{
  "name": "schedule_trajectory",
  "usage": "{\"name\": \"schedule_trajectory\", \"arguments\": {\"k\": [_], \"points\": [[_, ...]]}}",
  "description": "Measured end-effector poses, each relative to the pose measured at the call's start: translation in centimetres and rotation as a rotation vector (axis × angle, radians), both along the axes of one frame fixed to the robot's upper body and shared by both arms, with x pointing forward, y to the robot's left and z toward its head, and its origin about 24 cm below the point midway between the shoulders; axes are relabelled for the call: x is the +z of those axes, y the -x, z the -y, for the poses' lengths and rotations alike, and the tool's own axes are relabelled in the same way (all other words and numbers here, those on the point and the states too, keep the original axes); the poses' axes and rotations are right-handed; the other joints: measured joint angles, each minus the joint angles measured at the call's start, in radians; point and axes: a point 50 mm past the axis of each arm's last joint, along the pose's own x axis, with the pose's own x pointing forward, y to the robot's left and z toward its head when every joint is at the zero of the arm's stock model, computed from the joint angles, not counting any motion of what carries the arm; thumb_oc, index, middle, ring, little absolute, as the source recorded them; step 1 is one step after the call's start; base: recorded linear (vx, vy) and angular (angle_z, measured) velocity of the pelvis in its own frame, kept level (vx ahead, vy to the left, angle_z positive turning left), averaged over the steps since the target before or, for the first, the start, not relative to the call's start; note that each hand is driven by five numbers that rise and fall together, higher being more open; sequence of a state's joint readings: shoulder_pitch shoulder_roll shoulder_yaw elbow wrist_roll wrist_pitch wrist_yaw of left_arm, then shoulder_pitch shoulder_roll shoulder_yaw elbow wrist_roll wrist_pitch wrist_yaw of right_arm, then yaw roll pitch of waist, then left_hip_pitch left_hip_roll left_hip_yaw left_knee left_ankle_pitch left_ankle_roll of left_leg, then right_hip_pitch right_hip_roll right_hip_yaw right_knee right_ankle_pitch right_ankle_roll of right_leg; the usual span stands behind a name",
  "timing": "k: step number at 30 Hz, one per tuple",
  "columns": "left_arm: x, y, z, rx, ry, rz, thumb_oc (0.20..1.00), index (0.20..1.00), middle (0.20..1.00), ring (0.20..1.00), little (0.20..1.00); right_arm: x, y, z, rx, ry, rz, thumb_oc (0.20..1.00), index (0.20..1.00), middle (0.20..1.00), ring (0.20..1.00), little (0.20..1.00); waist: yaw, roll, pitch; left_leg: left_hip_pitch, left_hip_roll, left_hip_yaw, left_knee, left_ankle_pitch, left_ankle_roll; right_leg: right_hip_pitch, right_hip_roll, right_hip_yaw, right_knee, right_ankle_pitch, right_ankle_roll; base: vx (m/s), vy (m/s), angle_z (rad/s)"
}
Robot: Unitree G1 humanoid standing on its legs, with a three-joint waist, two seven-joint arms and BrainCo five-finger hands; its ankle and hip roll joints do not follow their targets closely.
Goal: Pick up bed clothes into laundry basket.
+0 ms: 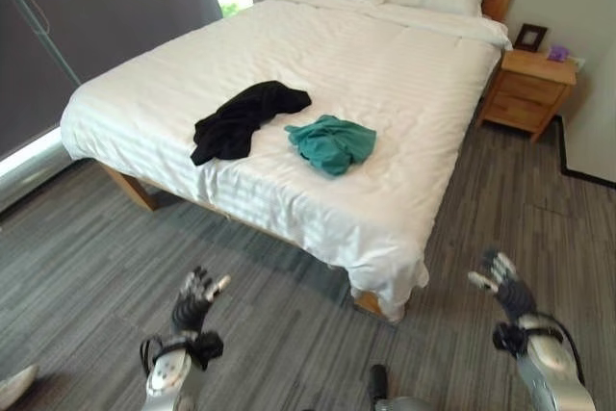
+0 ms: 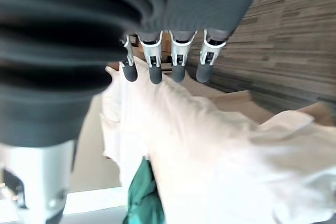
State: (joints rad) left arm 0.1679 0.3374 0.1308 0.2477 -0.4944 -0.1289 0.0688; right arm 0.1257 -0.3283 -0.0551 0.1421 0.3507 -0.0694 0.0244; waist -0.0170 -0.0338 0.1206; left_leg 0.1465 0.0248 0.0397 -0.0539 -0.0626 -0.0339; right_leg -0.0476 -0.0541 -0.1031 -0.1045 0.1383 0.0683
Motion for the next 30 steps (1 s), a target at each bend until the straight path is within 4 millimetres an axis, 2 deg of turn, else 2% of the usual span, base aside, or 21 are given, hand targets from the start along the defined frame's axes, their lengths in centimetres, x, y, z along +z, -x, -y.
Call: {"name": "schedule_trajectory", "arguments": {"k": [2, 4, 5, 7, 8, 9, 11, 12, 13, 15, 17, 18, 19, 21, 23, 25, 26, 27, 28, 29, 30], "points": [[0.1, -0.5, 0.5, 0.005, 0.017, 0.018, 1.000, 1.000, 1.000, 1.000, 1.000, -0.3, -0.4, 0.3, -0.009, 0.007, -0.014, 1.000, 1.000, 1.000, 1.000, 1.000, 0.003, 0.029, -0.002, 0.015, 0.030, 0.040, -0.020, 0.008, 0.006, -0.013, 0.000, -0.037, 0.038, -0.006, 0.010, 0.02, -0.061, -0.37], [-0.4, -0.4, 1.3, 0.011, 0.053, 0.016, 1.000, 1.000, 1.000, 1.000, 1.000, -0.3, -0.2, 1.0, -0.026, 0.028, -0.027, 1.000, 1.000, 1.000, 1.000, 1.000, -0.002, 0.066, 0.003, 0.013, 0.067, 0.051, -0.021, 0.008, 0.006, -0.054, -0.026, -0.031, 0.190, -0.026, 0.031, 0.04, -0.141, -0.19], [-0.6, -0.4, 1.6, 0.001, 0.057, 0.009, 1.000, 1.000, 1.000, 1.000, 1.000, -0.3, -0.1, 1.2, -0.036, 0.032, -0.030, 1.000, 1.000, 1.000, 1.000, 1.000, -0.007, 0.054, -0.002, 0.020, 0.072, 0.055, -0.022, 0.013, 0.000, -0.050, -0.067, -0.024, 0.215, -0.036, 0.044, 0.03, -0.231, -0.22], [0.1, -1.3, 1.4, -0.002, 0.054, 0.039, 1.000, 1.000, 1.000, 1.000, 1.000, -1.0, 0.4, 1.2, -0.046, 0.023, -0.054, 1.000, 1.000, 1.000, 1.000, 1.000, -0.004, -0.004, -0.003, 0.006, 0.067, 0.053, 0.015, 0.012, -0.026, 0.020, -0.125, -0.017, 0.173, -0.034, 0.054, -0.03, -0.179, 0.01], [1.0, -2.5, 1.6, -0.011, 0.057, 0.079, 1.000, 1.000, 1.000, 1.000, 1.000, -1.3, 0.6, 1.2, -0.049, 0.017, -0.066, 1.000, 1.000, 1.000, 1.000, 1.000, -0.005, -0.040, 0.009, -0.032, 0.070, 0.038, 0.086, 0.005, -0.036, 0.045, -0.125, -0.026, 0.137, -0.051, 0.068, -0.07, -0.113, 0.26], [1.4, -3.1, 1.9, -0.019, 0.064, 0.102, 1.000, 1.000, 1.000, 1.000, 1.000, -1.2, 0.5, 1.1, -0.047, 0.017, -0.061, 1.000, 1.000, 1.000, 1.000, 1.000, 0.000, -0.055, 0.019, -0.062, 0.078, 0.023, 0.146, 0.002, -0.042, 0.053, -0.114, -0.030, 0.127, -0.051, 0.068, -0.06, -0.127, 0.37], [2.8, -5.3, 3.7, -0.059, 0.138, 0.195, 1.000, 1.000, 1.000, 1.000, 1.000, -0.5, 0.3, 2.2, -0.066, 0.050, -0.043, 1.000, 1.000, 1.000, 1.000, 1.000, 0.000, -0.069, 0.066, -0.252, 0.106, -0.098, 0.460, -0.019, -0.076, 0.071, -0.095, -0.059, 0.140, -0.081, 0.022, 0.15, 0.051, 0.37], [2.6, -5.4, 4.2, -0.063, 0.170, 0.198, 1.000, 1.000, 1.000, 1.000, 1.000, -0.3, 0.2, 2.6, -0.083, 0.056, -0.033, 1.000, 1.000, 1.000, 1.000, 1.000, -0.008, -0.065, 0.074, -0.282, 0.120, -0.134, 0.458, -0.023, -0.082, 0.078, -0.083, -0.073, 0.139, -0.091, 0.020, 0.28, 0.125, 0.27], [2.4, -5.6, 4.5, -0.068, 0.179, 0.191, 1.000, 1.000, 1.000, 1.000, 1.000, -0.2, 0.4, 2.9, -0.112, 0.042, -0.026, 1.000, 1.000, 1.000, 1.000, 1.000, -0.016, -0.057, 0.072, -0.302, 0.158, -0.122, 0.403, -0.022, -0.082, 0.079, -0.074, -0.101, 0.142, -0.098, 0.008, 0.28, 0.181, 0.09], [2.3, -5.5, 4.5, -0.062, 0.193, 0.187, 1.000, 1.000, 1.000, 1.000, 1.000, -0.1, 0.8, 3.2, -0.136, 0.038, -0.013, 1.000, 1.000, 1.000, 1.000, 1.000, -0.014, -0.044, 0.067, -0.313, 0.240, -0.047, 0.270, -0.019, -0.076, 0.071, -0.076, -0.138, 0.137, -0.102, 0.007, 0.28, 0.223, -0.09], [1.7, -5.3, 4.5, -0.043, 0.200, 0.169, 1.000, 1.000, 1.000, 1.000, 1.000, -0.3, 1.7, 3.5, -0.150, 0.038, -0.020, 1.000, 1.000, 1.000, 1.000, 1.000, -0.038, -0.001, 0.042, -0.342, 0.283, 0.005, 0.182, -0.009, -0.057, 0.088, -0.052, -0.143, 0.084, -0.124, 0.080, 0.23, 0.200, 0.02], [1.3, -5.2, 4.8, -0.030, 0.217, 0.159, 1.000, 1.000, 1.000, 1.000, 1.000, -0.2, 2.0, 3.9, -0.153, 0.057, -0.025, 1.000, 1.000, 1.000, 1.000, 1.000, -0.039, 0.046, 0.035, -0.357, 0.320, -0.016, 0.148, -0.009, -0.073, 0.058, -0.028, -0.114, 0.161, -0.155, 0.039, 0.35, 0.342, 0.11], [1.3, -5.5, 5.0, -0.015, 0.231, 0.167, 1.000, 1.000, 1.000, 1.000, 1.000, -0.2, 2.4, 4.6, -0.169, 0.072, -0.036, 1.000, 1.000, 1.000, 1.000, 1.000, -0.045, 0.071, 0.044, -0.355, 0.326, -0.057, 0.109, 0.011, -0.088, 0.052, -0.034, -0.110, 0.222, -0.193, 0.020, 0.35, 0.366, 0.05], [0.1, -4.6, 4.5, 0.034, 0.249, 0.120, 1.000, 1.000, 1.000, 1.000, 1.000, -0.9, 2.8, 4.5, -0.206, 0.048, -0.061, 1.000, 1.000, 1.000, 1.000, 1.000, -0.038, 0.059, 0.019, -0.350, 0.290, -0.080, 0.065, 0.033, -0.091, 0.026, -0.091, -0.112, 0.251, -0.213, 0.038, 0.36, 0.421, -0.14], [-0.2, -3.8, 2.3, 0.156, 0.245, 0.113, 1.000, 1.000, 1.000, 1.000, 1.000, -0.7, 2.5, 4.1, -0.201, 0.034, -0.041, 1.000, 1.000, 1.000, 1.000, 1.000, -0.003, 0.022, 0.001, -0.348, 0.218, -0.081, 0.183, 0.033, -0.090, 0.019, -0.190, -0.074, 0.236, -0.216, 0.043, 0.32, 0.526, -0.57], [-0.1, -3.2, 1.3, 0.159, 0.205, 0.109, 1.000, 1.000, 1.000, 1.000, 1.000, -0.8, 3.0, 4.3, -0.210, 0.035, -0.044, 1.000, 1.000, 1.000, 1.000, 1.000, 0.000, 0.012, -0.022, -0.331, 0.171, -0.050, 0.240, 0.033, -0.076, 0.018, -0.247, -0.056, 0.229, -0.205, 0.030, 0.25, 0.540, -0.22], [-0.3, -2.9, 1.2, 0.160, 0.197, 0.100, 1.000, 1.000, 1.000, 1.000, 1.000, -0.8, 3.3, 4.5, -0.211, 0.044, -0.049, 1.000, 1.000, 1.000, 1.000, 1.000, 0.006, 0.033, -0.043, -0.325, 0.169, -0.045, 0.237, 0.031, -0.054, 0.018, -0.258, -0.058, 0.229, -0.201, 0.043, 0.24, 0.554, -0.01], [0.6, -2.7, -0.4, 0.156, 0.121, 0.103, 1.000, 1.000, 1.000, 1.000, 1.000, -2.3, 3.8, 2.9, -0.203, -0.025, -0.091, 1.000, 1.000, 1.000, 1.000, 1.000, -0.002, -0.049, -0.053, -0.342, 0.062, 0.032, 0.291, 0.003, -0.065, -0.015, -0.343, -0.002, 0.253, -0.105, -0.019, 0.31, 0.783, -0.28], [0.5, -2.3, -1.2, 0.162, 0.090, 0.079, 1.000, 1.000, 1.000, 1.000, 1.000, -1.5, 2.5, 1.9, -0.191, -0.079, -0.034, 1.000, 1.000, 1.000, 1.000, 1.000, 0.012, -0.054, -0.025, -0.362, 0.055, 0.039, 0.343, -0.028, -0.025, -0.095, -0.380, 0.072, 0.374, -0.030, 0.025, 0.25, 0.620, -0.31], [-0.1, -1.9, -1.8, 0.172, 0.075, 0.046, 1.000, 1.000, 1.000, 1.000, 1.000, -2.2, 2.5, 0.5, -0.202, -0.159, -0.027, 1.000, 1.000, 1.000, 1.000, 1.000, 0.003, -0.040, -0.023, -0.347, 0.042, 0.066, 0.339, -0.045, -0.025, -0.130, -0.407, 0.071, 0.474, -0.037, 0.006, 0.34, 0.775, -0.34], [0.2, -1.6, -2.1, 0.165, 0.050, 0.040, 1.000, 1.000, 1.000, 1.000, 1.000, -2.8, 2.8, -0.8, -0.177, -0.188, -0.052, 1.000, 1.000, 1.000, 1.000, 1.000, -0.004, -0.032, -0.029, -0.331, 0.021, 0.083, 0.342, -0.062, 0.020, -0.133, -0.403, 0.055, 0.491, 0.102, -0.010, 0.17, 0.339, -0.22]]}}
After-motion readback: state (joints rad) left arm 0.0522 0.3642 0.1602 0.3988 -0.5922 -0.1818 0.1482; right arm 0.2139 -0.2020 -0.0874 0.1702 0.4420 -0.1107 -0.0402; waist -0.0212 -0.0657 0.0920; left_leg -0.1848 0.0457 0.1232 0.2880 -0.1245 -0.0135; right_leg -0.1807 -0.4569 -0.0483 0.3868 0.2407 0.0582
